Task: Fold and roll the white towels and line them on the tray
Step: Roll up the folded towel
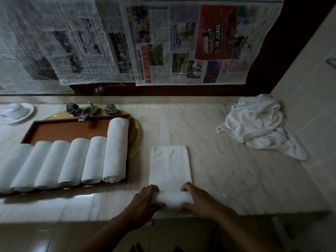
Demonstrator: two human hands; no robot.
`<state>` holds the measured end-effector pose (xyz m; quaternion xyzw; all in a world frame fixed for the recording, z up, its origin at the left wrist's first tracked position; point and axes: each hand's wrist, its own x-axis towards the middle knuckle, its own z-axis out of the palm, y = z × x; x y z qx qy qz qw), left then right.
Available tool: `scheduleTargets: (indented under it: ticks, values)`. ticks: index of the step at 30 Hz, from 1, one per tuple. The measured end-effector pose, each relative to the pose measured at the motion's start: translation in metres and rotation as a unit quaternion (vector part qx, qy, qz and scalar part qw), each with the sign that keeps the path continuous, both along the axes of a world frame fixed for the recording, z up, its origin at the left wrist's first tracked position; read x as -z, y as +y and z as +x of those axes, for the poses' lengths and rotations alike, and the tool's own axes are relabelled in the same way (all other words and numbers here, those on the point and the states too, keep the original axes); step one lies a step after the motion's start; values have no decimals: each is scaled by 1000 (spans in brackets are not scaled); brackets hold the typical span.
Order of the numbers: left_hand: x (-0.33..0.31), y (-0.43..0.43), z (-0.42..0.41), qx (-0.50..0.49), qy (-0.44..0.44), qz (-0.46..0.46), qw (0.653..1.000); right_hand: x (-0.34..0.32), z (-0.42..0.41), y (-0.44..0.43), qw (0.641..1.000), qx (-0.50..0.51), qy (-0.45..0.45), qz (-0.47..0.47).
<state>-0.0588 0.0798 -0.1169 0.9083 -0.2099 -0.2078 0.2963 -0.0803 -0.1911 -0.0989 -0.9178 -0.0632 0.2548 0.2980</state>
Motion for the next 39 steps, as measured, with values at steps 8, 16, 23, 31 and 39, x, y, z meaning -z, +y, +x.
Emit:
scheduleTargets:
  ticks: [8, 16, 23, 31, 39]
  values:
    - [-10, -12, -4, -145, 63, -78, 984, 3, 1, 7, 994, 96, -22, 40]
    - [-16, -24, 4, -225, 56, -57, 971, 19, -17, 26, 944, 114, -297, -89]
    - [-20, -31, 8, -293, 58, -44, 953, 42, -49, 53, 908, 37, -392, -140]
    - [10, -47, -26, -54, -225, 118, 966, 43, -25, 40, 920, -29, -344, -184]
    - [1, -26, 25, 68, -170, 145, 972, 10, 16, 32, 952, -72, -223, -196]
